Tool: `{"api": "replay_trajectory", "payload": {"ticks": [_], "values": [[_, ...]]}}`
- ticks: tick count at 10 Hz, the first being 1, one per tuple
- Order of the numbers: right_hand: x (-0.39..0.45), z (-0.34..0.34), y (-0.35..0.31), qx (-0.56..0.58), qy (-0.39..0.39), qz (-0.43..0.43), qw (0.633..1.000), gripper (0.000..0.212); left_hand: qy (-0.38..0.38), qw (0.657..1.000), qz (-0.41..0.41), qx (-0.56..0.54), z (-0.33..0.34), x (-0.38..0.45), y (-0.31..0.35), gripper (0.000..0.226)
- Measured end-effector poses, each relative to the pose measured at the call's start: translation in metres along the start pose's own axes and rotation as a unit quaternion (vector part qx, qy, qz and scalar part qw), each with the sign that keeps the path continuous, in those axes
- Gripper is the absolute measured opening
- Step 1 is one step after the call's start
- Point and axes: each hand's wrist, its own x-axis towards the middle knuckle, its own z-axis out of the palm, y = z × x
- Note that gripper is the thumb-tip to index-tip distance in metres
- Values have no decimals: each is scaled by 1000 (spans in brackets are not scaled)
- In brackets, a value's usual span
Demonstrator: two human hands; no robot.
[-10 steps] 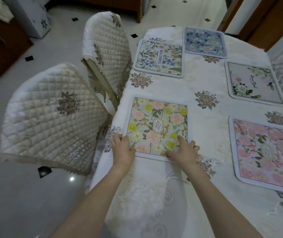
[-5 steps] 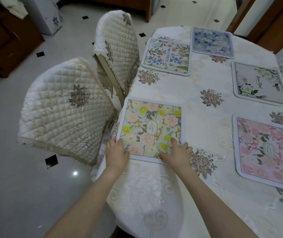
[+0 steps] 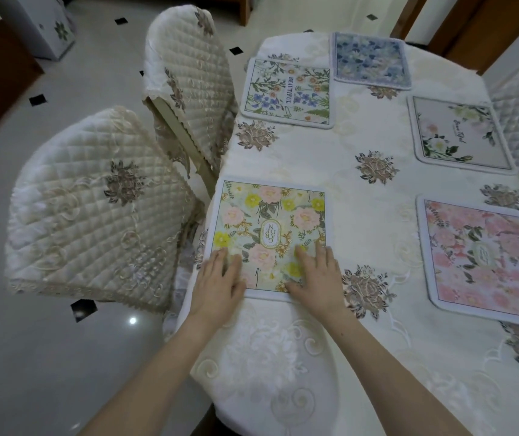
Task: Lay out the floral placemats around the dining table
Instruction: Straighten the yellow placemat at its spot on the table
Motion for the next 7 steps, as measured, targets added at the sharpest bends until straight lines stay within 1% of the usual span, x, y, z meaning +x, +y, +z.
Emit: {"api": "replay_trajectory", "payload": {"ticks": [1,3,4,5,6,7], "values": [[2,6,5,6,-28,-25,999,76,-10,999,31,0,5,6,-3,56],[4,9,4,11,-42,-18,999,76,-21,998,45,28,5,10,-8,56],[4,0,2,48,-41,-14,998,71,-39,997,44,44,-2,16,-7,54],[-2,-23,0,118,-15,19,993,65,-70,997,22,35,-20,27,5,47],[-18,-50,3,145,34,34,988,62,-78,997,14,0,-40,34,25,45],[-34,-93,5,139,106,46,984,62,-35,996,77,-29,-72,39,61,51]]}}
